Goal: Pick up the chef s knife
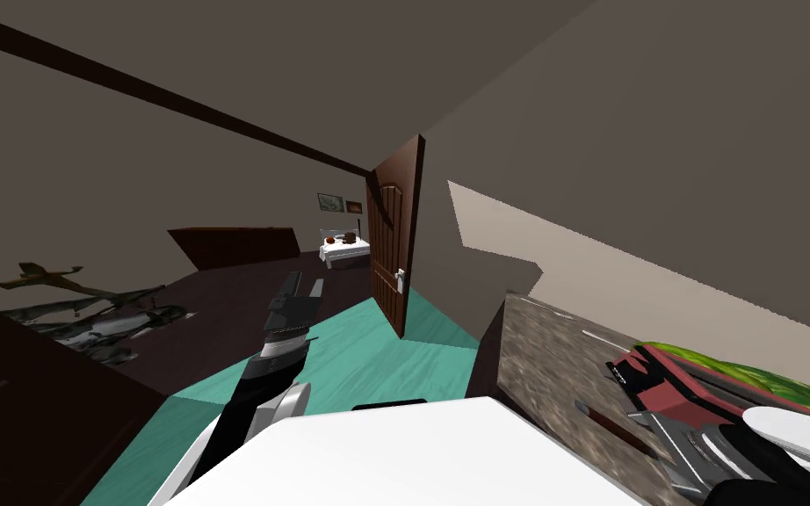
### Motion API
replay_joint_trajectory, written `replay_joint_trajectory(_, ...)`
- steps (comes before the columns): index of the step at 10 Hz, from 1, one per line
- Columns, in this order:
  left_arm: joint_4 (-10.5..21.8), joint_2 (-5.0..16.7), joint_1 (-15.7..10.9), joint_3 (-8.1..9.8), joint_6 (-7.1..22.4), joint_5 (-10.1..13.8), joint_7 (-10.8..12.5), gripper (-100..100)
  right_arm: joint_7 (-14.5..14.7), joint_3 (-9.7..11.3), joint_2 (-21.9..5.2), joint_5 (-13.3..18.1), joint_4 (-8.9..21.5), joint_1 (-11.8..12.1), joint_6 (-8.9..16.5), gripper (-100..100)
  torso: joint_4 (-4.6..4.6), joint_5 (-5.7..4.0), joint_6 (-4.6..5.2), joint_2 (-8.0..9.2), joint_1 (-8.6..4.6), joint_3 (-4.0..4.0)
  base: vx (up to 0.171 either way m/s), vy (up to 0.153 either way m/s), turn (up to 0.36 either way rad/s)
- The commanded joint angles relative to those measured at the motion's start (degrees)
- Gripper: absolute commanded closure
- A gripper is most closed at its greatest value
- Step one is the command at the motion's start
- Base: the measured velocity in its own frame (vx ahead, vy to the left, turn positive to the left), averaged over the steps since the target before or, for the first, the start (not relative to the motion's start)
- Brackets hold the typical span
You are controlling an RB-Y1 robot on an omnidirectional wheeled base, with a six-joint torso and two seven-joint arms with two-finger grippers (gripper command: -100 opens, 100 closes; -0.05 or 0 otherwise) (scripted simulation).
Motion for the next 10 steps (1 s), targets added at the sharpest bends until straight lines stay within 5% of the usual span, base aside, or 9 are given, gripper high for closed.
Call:
replay_joint_trajectory(1,0.00,0.00,0.00,0.00,0.00,0.00,0.00,0,0.00,0.00,0.00,0.00,0.00,0.00,0.00,0,0.00,0.00,0.00,0.00,0.00,0.00,0.013,0.001,0.004)
replay_joint_trajectory(2,0.00,0.00,-0.01,0.00,0.00,0.00,0.00,0,0.50,0.58,1.88,0.43,0.40,-0.31,1.11,-100,0.06,-0.01,0.02,0.22,-0.02,0.14,0.015,-0.011,0.085)
replay_joint_trajectory(5,0.00,0.00,-0.01,0.00,0.00,0.00,0.00,0,0.96,0.50,2.85,0.27,-0.05,0.47,2.18,-100,0.10,-0.05,0.01,0.36,-0.15,0.22,0.011,-0.023,0.054)
replay_joint_trajectory(6,0.00,0.00,-0.01,0.00,0.00,0.00,0.00,0,0.93,0.59,2.96,0.35,-0.04,0.40,2.38,100,0.10,-0.03,0.03,0.38,-0.10,0.23,0.000,0.000,0.000)
replay_joint_trajectory(10,0.00,0.00,-0.01,0.00,0.00,0.00,0.00,0,0.93,0.57,2.94,0.33,-0.03,0.40,2.36,100,0.10,-0.05,0.02,0.39,-0.09,0.24,0.000,0.000,0.000)
